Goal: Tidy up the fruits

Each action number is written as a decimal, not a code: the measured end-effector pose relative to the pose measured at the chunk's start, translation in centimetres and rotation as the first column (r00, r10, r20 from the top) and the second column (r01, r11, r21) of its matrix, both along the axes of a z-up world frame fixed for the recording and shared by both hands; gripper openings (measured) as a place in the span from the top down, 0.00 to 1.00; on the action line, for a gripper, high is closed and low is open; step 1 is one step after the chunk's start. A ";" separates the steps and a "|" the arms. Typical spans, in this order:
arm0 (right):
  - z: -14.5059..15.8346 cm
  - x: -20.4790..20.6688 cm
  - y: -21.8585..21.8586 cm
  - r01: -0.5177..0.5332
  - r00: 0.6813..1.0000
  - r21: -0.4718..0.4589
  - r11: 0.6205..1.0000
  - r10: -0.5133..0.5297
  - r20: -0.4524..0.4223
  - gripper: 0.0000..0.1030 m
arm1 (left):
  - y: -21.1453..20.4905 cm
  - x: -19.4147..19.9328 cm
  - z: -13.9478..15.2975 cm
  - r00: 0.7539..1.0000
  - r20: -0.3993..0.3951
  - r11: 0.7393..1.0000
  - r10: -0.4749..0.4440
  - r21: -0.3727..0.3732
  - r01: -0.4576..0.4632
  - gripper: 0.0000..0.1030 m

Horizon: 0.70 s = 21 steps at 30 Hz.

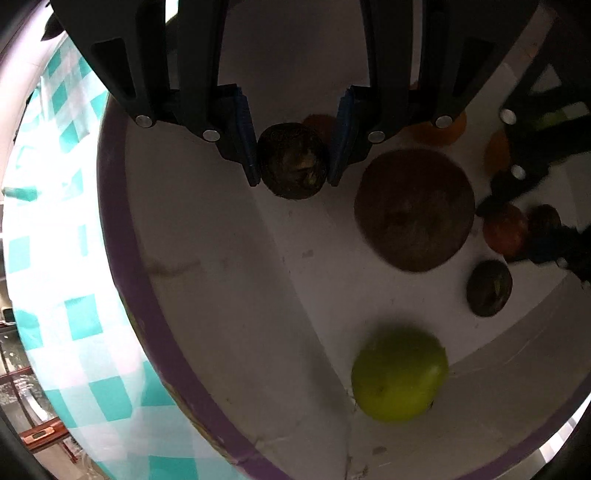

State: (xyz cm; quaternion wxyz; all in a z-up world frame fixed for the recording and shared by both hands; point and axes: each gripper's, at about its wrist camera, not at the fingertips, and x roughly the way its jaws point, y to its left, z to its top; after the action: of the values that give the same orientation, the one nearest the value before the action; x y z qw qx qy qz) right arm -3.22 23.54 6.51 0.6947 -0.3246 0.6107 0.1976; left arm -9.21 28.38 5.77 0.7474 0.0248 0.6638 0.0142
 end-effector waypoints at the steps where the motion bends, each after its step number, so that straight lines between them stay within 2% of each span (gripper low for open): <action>1: -0.2 0.3 0.0 0.000 1.000 -0.004 1.000 0.000 -0.004 0.64 | 0.2 0.1 0.0 1.000 0.007 1.000 0.010 -0.007 -0.010 0.64; 4: -0.4 0.7 -0.5 0.008 1.000 0.017 1.000 -0.008 -0.013 0.64 | 0.6 0.2 -0.4 1.000 -0.006 0.999 0.028 -0.020 -0.028 0.64; 7: -0.2 0.7 -0.8 0.008 1.000 0.039 0.999 -0.007 -0.007 0.64 | 1.3 0.1 -0.2 0.999 0.019 0.997 0.045 -0.057 -0.044 0.64; 11: 1.4 0.3 -1.8 -0.002 0.999 0.128 0.992 -0.004 0.045 0.48 | 1.6 -0.3 1.0 0.993 0.087 0.996 0.078 -0.056 -0.073 0.59; 12: 1.9 0.0 -2.0 -0.011 0.998 0.144 0.990 0.002 0.061 0.48 | 1.6 -0.5 1.3 0.991 0.103 0.996 0.086 -0.045 -0.082 0.57; 14: 3.1 -0.8 -2.6 -0.039 0.993 0.166 0.985 0.020 0.114 0.34 | 1.9 -1.2 2.4 0.983 0.142 0.993 0.117 -0.040 -0.112 0.47; 16: 4.6 -1.7 -3.6 -0.042 0.986 0.198 0.979 0.008 0.167 0.33 | 2.3 -2.1 4.2 0.965 0.210 0.987 0.160 -0.024 -0.158 0.29; 17: 5.2 -2.0 -4.3 -0.031 0.985 0.224 0.974 -0.008 0.171 0.32 | 2.4 -2.6 5.0 0.956 0.234 0.984 0.177 -0.024 -0.176 0.24; 19: 6.7 -2.8 -6.0 -0.005 0.987 0.301 0.954 -0.043 0.154 0.25 | 2.8 -4.6 7.3 0.924 0.302 0.972 0.235 -0.061 -0.227 0.12; 21: 7.7 -4.0 -7.0 -0.009 0.987 0.345 0.939 -0.048 0.155 0.23 | 2.5 -6.8 9.5 0.887 0.377 0.963 0.266 -0.060 -0.263 0.05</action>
State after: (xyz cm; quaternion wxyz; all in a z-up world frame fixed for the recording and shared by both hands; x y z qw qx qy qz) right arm -7.24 16.57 14.24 0.7897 -0.2069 0.5117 0.2677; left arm -15.96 30.85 15.26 0.8533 -0.0717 0.5027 0.1182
